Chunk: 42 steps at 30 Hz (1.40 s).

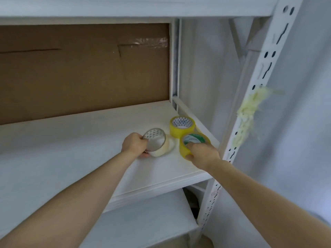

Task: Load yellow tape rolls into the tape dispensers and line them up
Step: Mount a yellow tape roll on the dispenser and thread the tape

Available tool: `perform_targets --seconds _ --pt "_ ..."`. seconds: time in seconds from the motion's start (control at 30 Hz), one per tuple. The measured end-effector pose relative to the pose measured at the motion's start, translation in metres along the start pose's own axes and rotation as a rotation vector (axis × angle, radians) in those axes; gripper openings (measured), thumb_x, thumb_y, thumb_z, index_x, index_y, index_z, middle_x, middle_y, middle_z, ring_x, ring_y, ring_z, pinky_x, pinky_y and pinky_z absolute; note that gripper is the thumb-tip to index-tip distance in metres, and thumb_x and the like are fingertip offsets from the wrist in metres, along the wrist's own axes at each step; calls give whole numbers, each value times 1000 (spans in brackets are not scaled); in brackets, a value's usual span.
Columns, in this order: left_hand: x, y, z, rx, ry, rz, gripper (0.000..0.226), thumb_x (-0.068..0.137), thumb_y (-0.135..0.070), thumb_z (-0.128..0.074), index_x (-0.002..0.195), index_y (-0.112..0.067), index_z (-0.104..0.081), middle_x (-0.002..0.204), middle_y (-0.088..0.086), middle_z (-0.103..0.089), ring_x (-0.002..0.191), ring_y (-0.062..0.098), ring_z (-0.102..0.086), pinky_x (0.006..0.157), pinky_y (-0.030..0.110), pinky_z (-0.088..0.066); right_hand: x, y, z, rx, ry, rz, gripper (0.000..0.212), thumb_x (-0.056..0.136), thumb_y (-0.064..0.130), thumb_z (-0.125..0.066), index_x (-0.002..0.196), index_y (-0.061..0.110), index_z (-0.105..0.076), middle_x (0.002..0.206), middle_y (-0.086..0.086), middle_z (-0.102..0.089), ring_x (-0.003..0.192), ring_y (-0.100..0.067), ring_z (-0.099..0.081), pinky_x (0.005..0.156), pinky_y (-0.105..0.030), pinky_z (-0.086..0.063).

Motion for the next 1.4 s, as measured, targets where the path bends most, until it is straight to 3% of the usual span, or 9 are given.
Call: perform_targets --seconds 0.17,0.3,0.43,0.5,0.63,0.8,0.93,1.07,1.4 --pt "-3 4 -8 9 -19 48 25 84 -13 -53 79 3 -72 80 24 -73 73 33 -72 76 43 -59 0 -3 0 146 12 57 43 94 35 -44 131 13 -43 133 -14 -52 121 -35 -46 95 -37 -45" --pt "1 -6 -16 5 10 38 26 78 -19 -60 75 4 -72 79 23 -74 74 33 -72 80 44 -58 -4 -9 22 477 -144 27 50 96 31 -43 141 13 -33 125 -14 -59 113 -34 -55 88 -36 -47" --pt "3 -20 -38 -22 134 35 17 74 -13 -65 66 1 -69 51 10 -69 72 33 -73 79 46 -59 -5 -11 48 700 -272 21 45 95 31 -45 136 12 -41 113 -17 -63 106 -36 -58 86 -38 -48" --pt "-3 -29 -54 -33 214 44 12 77 -6 -65 66 0 -67 40 2 -64 72 34 -73 80 45 -59 -4 -13 56 735 -279 33 44 94 32 -47 133 11 -43 115 -18 -63 107 -36 -57 91 -43 -48" --pt "-11 -44 -80 -83 300 48 12 79 -1 -64 68 0 -65 41 5 -63 61 32 -69 80 45 -59 -5 -17 62 708 -259 43 48 94 31 -48 137 11 -39 123 -18 -60 113 -35 -55 94 -45 -46" --pt "-15 -49 -83 -142 314 58 16 83 -15 -62 77 -1 -61 71 15 -65 67 35 -69 75 46 -60 -7 -18 63 641 -230 47 49 95 29 -48 138 9 -38 131 -17 -55 119 -34 -51 98 -39 -43" --pt "-9 -52 -41 325 126 -106 28 84 -33 -53 70 -11 -61 73 7 -62 85 33 -66 71 28 -52 -3 -6 63 569 -183 73 50 95 29 -48 140 10 -36 139 -16 -49 125 -34 -47 103 -38 -40" --pt "-12 -42 2 650 -5 -139 42 88 -36 -50 122 -13 -60 129 7 -59 120 28 -54 94 31 -44 8 28 66 477 -152 176 44 94 26 -49 136 10 -43 137 -17 -52 123 -36 -49 102 -41 -41" --pt "-42 61 123 931 -155 79 47 87 -34 -47 130 -17 -53 131 7 -56 124 26 -48 111 37 -27 29 184 46 374 -31 512 45 91 36 -51 134 22 -46 133 -11 -56 120 -32 -52 92 -35 -44"
Point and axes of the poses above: each hand's wrist, its own x-axis towards the middle knuckle, its own z-axis out of the back of the hand, y = z × x, the point moved 5 cm from there along x, towards the middle knuckle
